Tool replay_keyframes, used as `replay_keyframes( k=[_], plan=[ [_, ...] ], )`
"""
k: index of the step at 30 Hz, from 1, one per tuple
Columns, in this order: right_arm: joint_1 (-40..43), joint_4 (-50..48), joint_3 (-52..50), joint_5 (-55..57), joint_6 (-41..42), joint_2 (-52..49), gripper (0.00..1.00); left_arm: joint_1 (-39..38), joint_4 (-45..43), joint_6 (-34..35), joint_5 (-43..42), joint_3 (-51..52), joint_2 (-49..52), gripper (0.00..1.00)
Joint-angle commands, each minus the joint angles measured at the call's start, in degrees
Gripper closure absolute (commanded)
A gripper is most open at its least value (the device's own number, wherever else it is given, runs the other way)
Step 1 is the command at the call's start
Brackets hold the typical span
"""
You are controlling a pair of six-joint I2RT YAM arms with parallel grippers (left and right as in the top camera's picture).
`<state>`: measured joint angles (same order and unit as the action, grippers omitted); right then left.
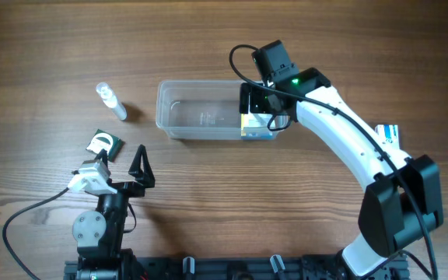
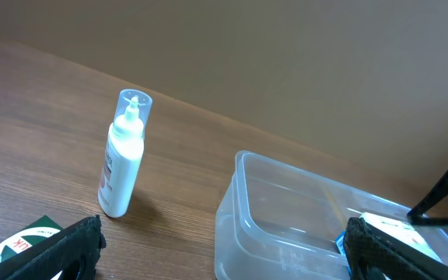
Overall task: Pack container
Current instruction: 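Lower the Hansaplast box into the container and open the gripper, then move the right gripper right toward the white Panadol box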
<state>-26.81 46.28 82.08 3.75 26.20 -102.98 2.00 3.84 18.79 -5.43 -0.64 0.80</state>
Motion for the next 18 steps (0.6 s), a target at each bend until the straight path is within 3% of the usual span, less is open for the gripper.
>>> replay_keyframes(
  k=[1,9,18],
  plan=[
    [0.00,2.54,6.08,-0.79,-2.43,-0.11,0.00,0.42,0.24,-0.48,0.74,0.33,-0.09,0.00],
    [1.53,9.18,13.35,-0.55,-11.37,2.47,0.00,0.42,0.24,-0.48,0.74,0.33,-0.09,0.00],
    [11.19,13.92,13.35,0.24,-10.97,5.62,0.00,0.42,0.24,-0.48,0.74,0.33,-0.04,0.00]
  ],
)
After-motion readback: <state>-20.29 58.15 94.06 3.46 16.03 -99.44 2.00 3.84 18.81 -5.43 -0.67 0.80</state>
